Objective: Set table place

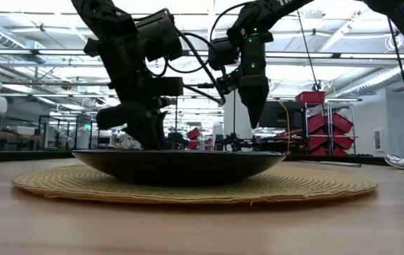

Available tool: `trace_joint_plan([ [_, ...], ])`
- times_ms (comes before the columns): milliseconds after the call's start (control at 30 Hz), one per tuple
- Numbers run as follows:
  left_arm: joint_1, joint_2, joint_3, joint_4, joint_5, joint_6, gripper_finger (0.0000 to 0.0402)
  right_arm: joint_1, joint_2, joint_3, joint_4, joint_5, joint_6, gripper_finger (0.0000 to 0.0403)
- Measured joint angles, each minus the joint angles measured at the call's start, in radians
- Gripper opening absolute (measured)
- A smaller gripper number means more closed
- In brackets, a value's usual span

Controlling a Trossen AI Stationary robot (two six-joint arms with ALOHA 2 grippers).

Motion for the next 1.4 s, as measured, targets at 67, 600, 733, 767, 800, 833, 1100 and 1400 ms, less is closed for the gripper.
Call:
trace_joint_plan([
  [67,0.0,0.0,0.0,0.002,0.0,0.0,0.0096,0.0,0.0,0.0,0.0,0.0,0.0,0.016],
  [600,0.0,0.001,0.0,-0.007,0.029,-0.004,0.0009,0.0,0.0,0.0,-0.001,0.0,0.006,0.016],
  [733,0.002,0.005,0.0,-0.006,0.029,-0.004,0.0001,0.0,0.0,0.0,-0.003,0.0,0.012,0.016],
  [767,0.003,0.005,0.0,-0.006,0.029,-0.004,0.0,0.0,0.0,0.0,-0.003,0.0,0.012,0.016],
  [800,0.005,0.005,0.0,-0.006,0.023,-0.005,0.0,0.0,0.0,0.0,-0.003,0.0,0.012,0.016],
  [833,0.007,0.005,0.0,-0.008,0.01,-0.005,0.0,0.0,0.0,0.0,-0.003,0.0,0.013,0.016],
  [1100,0.019,-0.003,0.001,-0.105,-0.029,-0.005,0.0,0.0,0.0,0.0,-0.035,0.0,0.027,0.016],
  [1400,-0.01,-0.006,0.021,-0.121,-0.029,-0.004,0.0,0.001,0.0,0.0,-0.038,0.001,0.022,0.016],
])
